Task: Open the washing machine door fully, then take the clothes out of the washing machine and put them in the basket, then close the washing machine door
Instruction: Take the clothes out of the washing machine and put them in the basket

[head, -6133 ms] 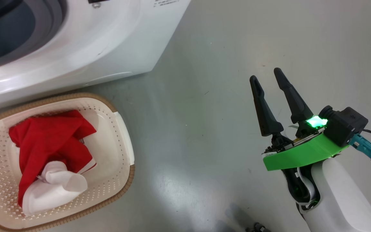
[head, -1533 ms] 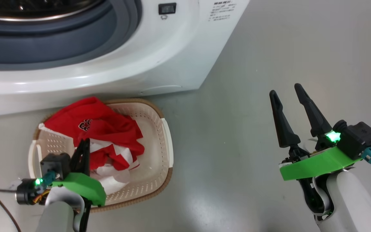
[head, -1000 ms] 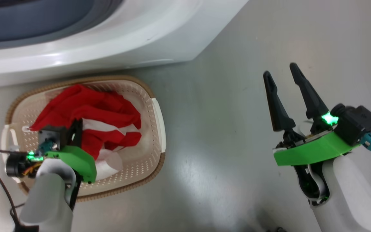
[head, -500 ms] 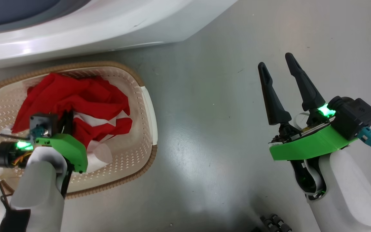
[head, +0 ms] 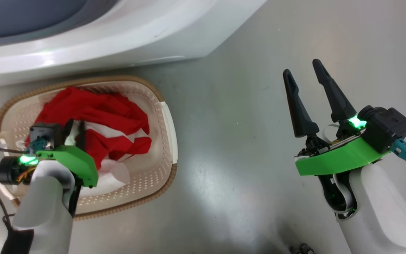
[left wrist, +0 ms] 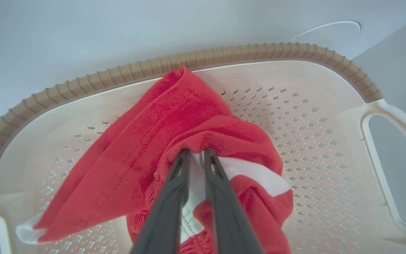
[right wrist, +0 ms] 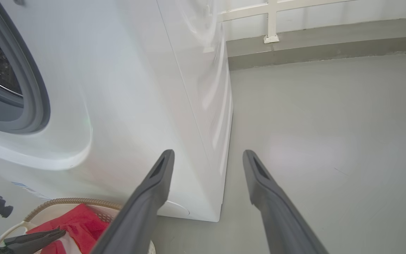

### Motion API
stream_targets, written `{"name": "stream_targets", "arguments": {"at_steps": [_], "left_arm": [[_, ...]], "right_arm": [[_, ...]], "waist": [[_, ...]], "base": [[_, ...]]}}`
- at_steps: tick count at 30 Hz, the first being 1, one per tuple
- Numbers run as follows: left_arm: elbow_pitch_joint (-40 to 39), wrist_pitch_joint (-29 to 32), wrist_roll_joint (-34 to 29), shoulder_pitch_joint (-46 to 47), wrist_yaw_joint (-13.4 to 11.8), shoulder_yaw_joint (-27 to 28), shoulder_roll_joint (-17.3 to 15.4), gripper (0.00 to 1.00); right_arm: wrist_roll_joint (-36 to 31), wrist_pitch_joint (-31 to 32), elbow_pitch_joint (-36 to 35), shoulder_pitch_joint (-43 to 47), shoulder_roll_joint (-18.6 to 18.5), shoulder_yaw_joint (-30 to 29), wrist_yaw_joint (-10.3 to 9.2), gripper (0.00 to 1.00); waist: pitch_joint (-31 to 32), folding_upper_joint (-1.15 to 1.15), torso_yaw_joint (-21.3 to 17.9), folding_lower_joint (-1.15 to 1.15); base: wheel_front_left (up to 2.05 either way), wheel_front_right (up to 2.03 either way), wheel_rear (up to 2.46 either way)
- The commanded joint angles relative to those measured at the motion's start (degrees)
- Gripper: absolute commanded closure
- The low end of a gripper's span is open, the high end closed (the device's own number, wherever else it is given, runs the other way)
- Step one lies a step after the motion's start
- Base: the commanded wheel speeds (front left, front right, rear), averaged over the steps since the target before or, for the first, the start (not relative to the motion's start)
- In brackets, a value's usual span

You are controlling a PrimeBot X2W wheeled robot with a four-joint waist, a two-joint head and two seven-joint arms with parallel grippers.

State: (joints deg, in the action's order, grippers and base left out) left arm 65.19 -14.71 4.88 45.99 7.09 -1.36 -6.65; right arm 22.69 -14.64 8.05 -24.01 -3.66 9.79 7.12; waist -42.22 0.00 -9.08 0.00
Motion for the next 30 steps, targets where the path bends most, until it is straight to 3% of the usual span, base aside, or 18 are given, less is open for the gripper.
{"name": "stream_targets", "arguments": {"at_steps": [1,12,30], "left_arm": [[-1.03,-0.29,0.66,-2.56,0.16,1.32,-1.52,0.00],[-6.37,-0.29,2.44,-7.44,0.33,1.95,-0.50,0.00],[-22.46,-0.29,3.02,-19.66,0.39,5.04,0.92,0.00]], "right_arm": [[-0.36,-0.36,-1.03,0.75,-0.27,0.72,0.36,0.00],[0.05,-0.36,0.08,2.61,-1.49,0.10,0.36,0.00],[1.16,-0.36,1.98,9.49,-3.20,-0.38,0.36,0.00]], "waist": [[1.56,0.00,0.75,0.00],[8.68,0.00,2.73,0.00],[22.63,0.00,5.12,0.00]], "base": [[0.00,0.00,0.00],[0.00,0.00,0.00],[0.00,0.00,0.00]]}}
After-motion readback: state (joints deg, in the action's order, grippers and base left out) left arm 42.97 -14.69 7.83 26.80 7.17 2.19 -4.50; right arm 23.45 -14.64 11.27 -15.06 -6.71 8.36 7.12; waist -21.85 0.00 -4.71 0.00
